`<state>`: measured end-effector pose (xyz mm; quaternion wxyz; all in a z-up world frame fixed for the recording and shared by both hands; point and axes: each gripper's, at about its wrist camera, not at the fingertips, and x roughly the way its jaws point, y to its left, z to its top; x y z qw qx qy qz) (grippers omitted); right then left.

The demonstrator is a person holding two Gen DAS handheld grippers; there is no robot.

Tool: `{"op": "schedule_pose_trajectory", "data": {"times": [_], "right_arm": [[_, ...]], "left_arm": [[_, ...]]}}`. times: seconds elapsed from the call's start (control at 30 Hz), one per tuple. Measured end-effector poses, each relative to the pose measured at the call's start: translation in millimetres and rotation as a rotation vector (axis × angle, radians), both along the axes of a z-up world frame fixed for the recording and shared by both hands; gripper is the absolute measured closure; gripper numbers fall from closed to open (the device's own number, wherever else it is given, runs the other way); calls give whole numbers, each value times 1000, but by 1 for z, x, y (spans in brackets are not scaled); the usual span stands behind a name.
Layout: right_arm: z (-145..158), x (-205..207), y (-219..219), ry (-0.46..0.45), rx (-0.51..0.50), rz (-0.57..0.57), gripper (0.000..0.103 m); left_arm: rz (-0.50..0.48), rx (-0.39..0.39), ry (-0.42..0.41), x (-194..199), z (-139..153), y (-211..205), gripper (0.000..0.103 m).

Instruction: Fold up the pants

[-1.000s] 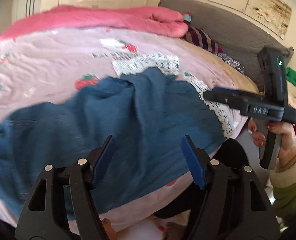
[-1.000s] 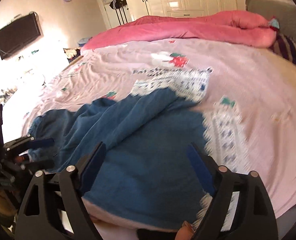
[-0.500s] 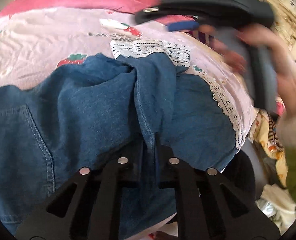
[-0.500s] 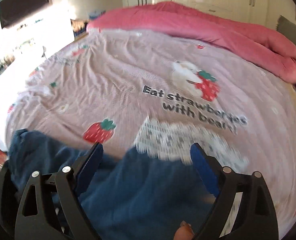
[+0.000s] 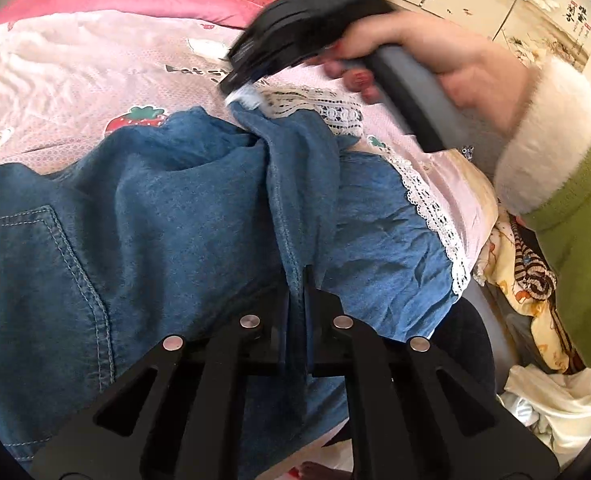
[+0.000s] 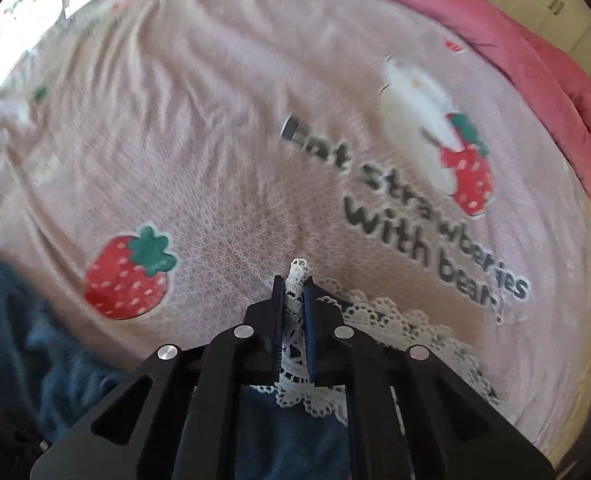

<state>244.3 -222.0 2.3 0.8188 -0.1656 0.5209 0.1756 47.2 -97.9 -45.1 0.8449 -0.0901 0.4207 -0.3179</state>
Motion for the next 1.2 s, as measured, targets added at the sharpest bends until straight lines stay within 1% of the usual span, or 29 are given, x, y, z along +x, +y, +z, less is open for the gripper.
{"op": "schedule_pose_trajectory", "data": {"times": [0.07,0.13,0.23,0.27,0.33,0.4,0.47,0.57,0.67,0.73,0.8,0.9,0.93,0.97,1.03,1.07,1.1,1.17,1.2], "right_arm": [[22,-12,-29,-34,109,-51,95],[44,-32,-57,-94,200,-84,95],[68,-64,-96,-157,290,-149,95],[72,-74,-109,-174,308,-171,95],[78,-102,-142,-195,382,-214,95],[79,-123,-159,-206,426,-237,95],[75,-147,-180,-210,481,-261,95],[52,-181,-202,-193,524,-278,95],[29,-207,-216,-176,525,-283,91],[8,-222,-227,-141,540,-308,89],[-4,-233,-233,-129,556,-318,87],[-20,-245,-237,-114,579,-318,76],[-25,-247,-237,-104,581,-328,68],[-28,-249,-238,-98,586,-331,63],[-30,-254,-237,-112,600,-324,63],[-30,-255,-235,-123,598,-319,63],[-29,-256,-234,-130,598,-313,65],[-30,-256,-234,-120,610,-299,95],[-30,-257,-236,-116,602,-303,95]], "left_arm": [[4,7,-12,-1,1,0,102],[6,17,-24,-3,2,0,102],[11,31,-42,-5,6,2,102],[8,32,-44,-6,8,1,102],[6,41,-69,-10,13,1,102],[1,65,-103,-17,20,-1,102],[-5,83,-121,-23,24,-3,102],[-7,118,-141,-30,26,-5,102],[-18,146,-149,-36,25,-7,102],[-33,175,-153,-42,24,-12,102],[-54,202,-166,-48,22,-19,102],[-69,237,-158,-51,16,-29,102],[-71,243,-156,-52,16,-31,102],[-73,249,-156,-52,16,-32,102],[-73,263,-154,-52,15,-35,102],[-72,266,-153,-53,14,-35,102],[-71,270,-152,-53,14,-35,102],[-69,282,-151,-53,13,-35,102],[-67,291,-152,-53,13,-35,102]]}}
